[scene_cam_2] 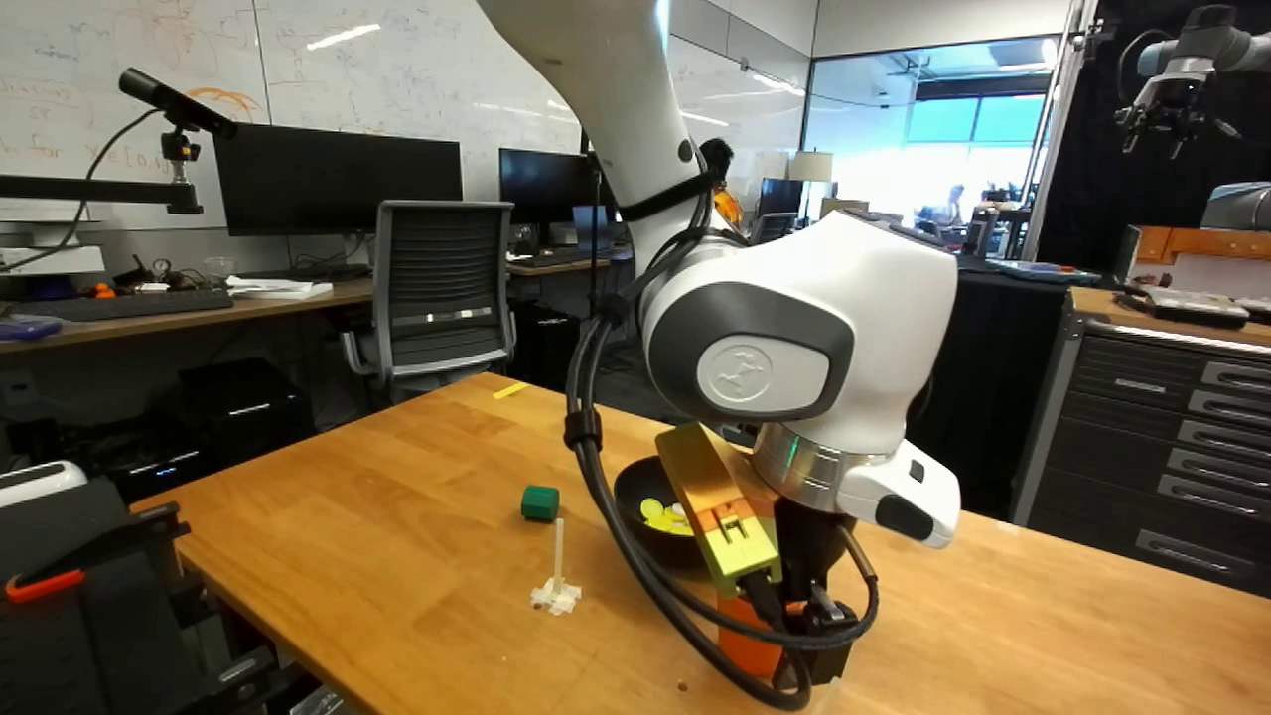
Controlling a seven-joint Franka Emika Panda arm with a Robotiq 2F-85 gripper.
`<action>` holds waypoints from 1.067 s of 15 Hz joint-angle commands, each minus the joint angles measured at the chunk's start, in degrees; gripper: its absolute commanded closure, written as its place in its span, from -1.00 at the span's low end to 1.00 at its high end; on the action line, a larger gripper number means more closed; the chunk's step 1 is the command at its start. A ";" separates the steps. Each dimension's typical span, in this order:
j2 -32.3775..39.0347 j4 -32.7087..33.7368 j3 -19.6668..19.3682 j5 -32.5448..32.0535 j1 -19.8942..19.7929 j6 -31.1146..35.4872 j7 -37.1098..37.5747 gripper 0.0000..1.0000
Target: Pour the contents of the orange cup into the black bowl
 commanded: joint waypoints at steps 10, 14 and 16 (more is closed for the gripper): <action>-14.32 -15.16 6.98 5.39 -12.12 -0.98 -28.37 -1.00; -15.63 -17.10 0.13 -6.19 -6.90 -6.85 -28.22 -1.00; -15.23 -16.35 -2.50 -11.59 -4.37 -10.67 -26.81 -1.00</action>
